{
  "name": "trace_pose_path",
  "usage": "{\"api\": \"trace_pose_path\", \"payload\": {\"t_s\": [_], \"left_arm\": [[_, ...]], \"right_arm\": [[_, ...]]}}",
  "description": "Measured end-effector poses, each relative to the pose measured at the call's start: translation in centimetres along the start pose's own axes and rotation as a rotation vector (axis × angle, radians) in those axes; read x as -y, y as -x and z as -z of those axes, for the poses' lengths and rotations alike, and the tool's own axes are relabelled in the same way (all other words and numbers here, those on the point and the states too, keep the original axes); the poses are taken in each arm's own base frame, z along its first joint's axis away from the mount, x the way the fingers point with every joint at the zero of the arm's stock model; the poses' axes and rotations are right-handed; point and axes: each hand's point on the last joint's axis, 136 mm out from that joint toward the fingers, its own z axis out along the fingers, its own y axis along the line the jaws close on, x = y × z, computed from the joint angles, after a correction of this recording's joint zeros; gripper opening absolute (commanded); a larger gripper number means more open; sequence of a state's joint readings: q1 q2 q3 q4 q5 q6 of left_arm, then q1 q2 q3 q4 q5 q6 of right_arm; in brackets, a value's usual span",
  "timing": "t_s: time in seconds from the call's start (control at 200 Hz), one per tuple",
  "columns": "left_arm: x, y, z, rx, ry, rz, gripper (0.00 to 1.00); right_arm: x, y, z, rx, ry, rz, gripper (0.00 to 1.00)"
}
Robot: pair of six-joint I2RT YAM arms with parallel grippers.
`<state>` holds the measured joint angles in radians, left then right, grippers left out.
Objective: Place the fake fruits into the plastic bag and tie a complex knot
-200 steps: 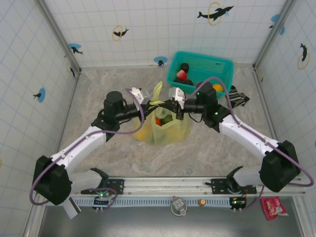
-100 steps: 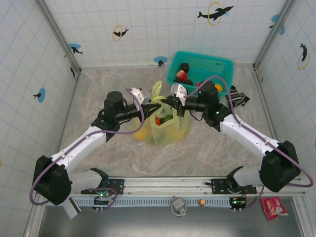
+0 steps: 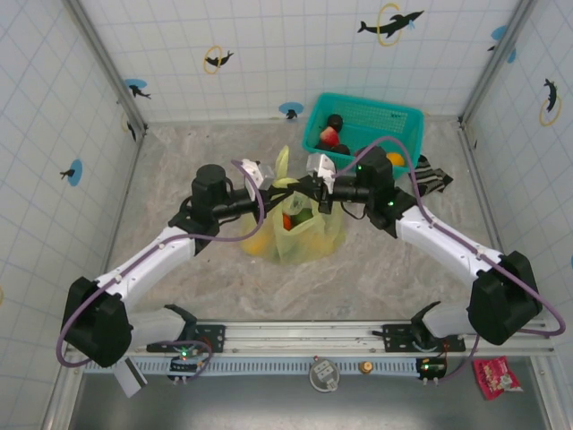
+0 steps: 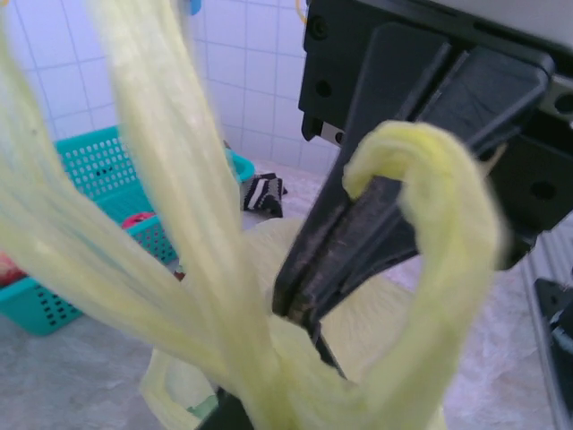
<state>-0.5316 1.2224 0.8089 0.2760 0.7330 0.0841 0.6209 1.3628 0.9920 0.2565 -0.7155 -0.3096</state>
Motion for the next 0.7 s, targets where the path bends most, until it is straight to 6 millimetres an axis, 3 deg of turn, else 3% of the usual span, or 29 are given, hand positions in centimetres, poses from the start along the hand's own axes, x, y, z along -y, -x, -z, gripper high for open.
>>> {"api": "trace_pose_path", "payload": {"t_s": [0.225,0.445,0.701], "left_arm": [[0.0,0.0,0.0,0.001,0.000,0.001,0.00],[0.0,0.1,0.0,0.001,0.000,0.000,0.00],[-0.2,0.0,0.0,0.000,0.013,0.000,0.00]], "right_arm": [[0.0,0.0,0.1,0.003,0.006,-0.001,0.02],[0.1,0.1,0.3,0.000,-0.005,-0.012,0.37],[0.2,3.1,2.6,0.039,-0.067,0.050,0.40]]}}
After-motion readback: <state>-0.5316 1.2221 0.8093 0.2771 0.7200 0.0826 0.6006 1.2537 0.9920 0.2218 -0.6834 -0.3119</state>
